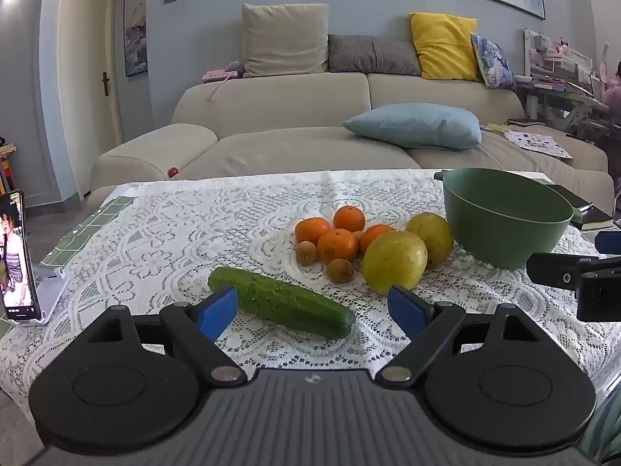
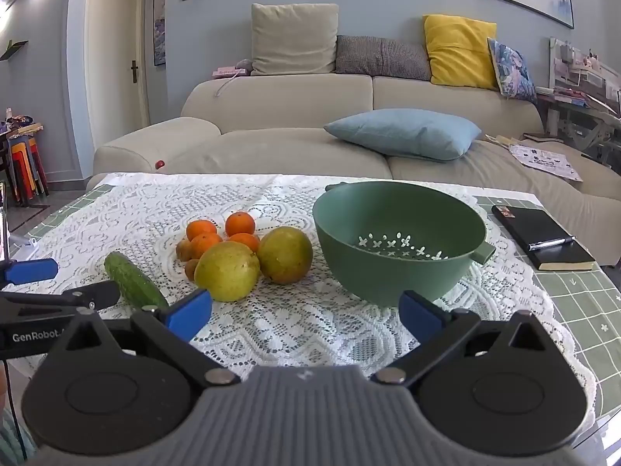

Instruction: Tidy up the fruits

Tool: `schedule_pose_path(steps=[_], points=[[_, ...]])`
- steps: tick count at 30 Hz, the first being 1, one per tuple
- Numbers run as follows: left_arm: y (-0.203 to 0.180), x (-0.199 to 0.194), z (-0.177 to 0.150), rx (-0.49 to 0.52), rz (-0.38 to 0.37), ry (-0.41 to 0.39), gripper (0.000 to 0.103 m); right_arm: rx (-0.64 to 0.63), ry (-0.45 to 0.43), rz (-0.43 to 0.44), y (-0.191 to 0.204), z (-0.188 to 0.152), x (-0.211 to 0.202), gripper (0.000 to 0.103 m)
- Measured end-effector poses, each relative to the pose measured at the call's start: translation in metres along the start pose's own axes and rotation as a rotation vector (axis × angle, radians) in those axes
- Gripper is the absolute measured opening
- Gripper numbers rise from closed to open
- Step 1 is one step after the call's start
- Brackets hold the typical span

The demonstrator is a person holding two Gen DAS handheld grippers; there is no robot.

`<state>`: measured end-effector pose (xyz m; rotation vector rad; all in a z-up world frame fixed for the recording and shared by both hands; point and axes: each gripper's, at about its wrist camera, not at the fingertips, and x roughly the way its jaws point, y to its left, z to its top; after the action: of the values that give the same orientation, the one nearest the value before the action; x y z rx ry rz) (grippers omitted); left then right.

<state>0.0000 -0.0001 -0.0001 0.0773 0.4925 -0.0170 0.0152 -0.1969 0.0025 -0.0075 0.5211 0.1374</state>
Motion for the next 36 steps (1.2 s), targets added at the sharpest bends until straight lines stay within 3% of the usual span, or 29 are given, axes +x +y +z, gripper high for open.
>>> schedule_pose_path(steps=[36], points=[[0.0063, 0.0016, -0.003, -0.025, -0.002, 0.026, 0.102, -0.008, 0.018, 0.0, 0.0051, -0.0036, 0.0073, 0.099]])
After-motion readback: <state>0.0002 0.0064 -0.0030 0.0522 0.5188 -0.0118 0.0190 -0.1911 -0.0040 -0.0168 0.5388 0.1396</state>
